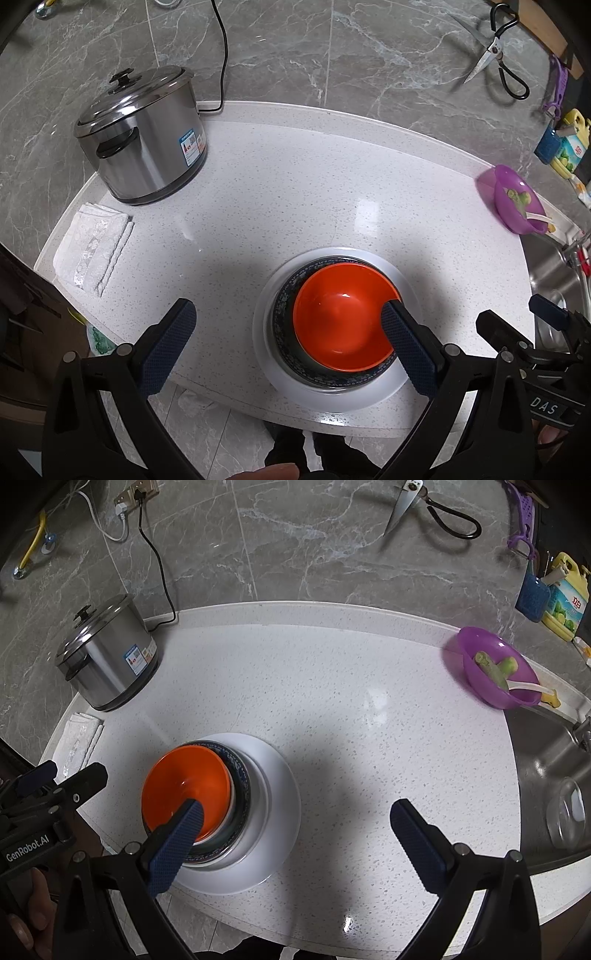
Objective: Organize plates and bowls
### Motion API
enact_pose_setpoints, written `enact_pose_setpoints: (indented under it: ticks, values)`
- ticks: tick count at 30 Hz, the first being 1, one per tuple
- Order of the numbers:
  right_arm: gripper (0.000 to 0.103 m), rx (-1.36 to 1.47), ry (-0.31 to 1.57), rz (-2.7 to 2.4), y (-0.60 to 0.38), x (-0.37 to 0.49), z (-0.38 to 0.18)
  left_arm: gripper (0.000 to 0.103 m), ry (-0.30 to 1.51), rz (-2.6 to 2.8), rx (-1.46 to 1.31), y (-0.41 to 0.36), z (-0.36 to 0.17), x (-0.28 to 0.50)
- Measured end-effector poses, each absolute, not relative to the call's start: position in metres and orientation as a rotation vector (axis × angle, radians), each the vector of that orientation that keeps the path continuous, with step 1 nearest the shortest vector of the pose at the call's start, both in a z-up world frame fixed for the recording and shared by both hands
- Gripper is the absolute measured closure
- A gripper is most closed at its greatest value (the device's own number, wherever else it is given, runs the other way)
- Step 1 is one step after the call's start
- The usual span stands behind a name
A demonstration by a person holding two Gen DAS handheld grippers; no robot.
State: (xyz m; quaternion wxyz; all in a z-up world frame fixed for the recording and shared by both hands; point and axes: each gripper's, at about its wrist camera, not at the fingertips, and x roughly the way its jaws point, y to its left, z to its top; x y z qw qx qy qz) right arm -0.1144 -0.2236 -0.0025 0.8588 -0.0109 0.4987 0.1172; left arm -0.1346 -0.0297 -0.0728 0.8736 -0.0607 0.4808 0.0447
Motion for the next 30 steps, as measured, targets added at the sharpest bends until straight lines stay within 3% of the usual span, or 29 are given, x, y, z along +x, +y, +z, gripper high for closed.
enact_pose_setpoints:
  ticks: [30]
  values:
    - [0.000,-0.027,1.055,0.251,-0.2236,-0.1138,-0.0073,0.002,1.012,0.089,-0.125,-0.0286,-0.0769,-0.1285]
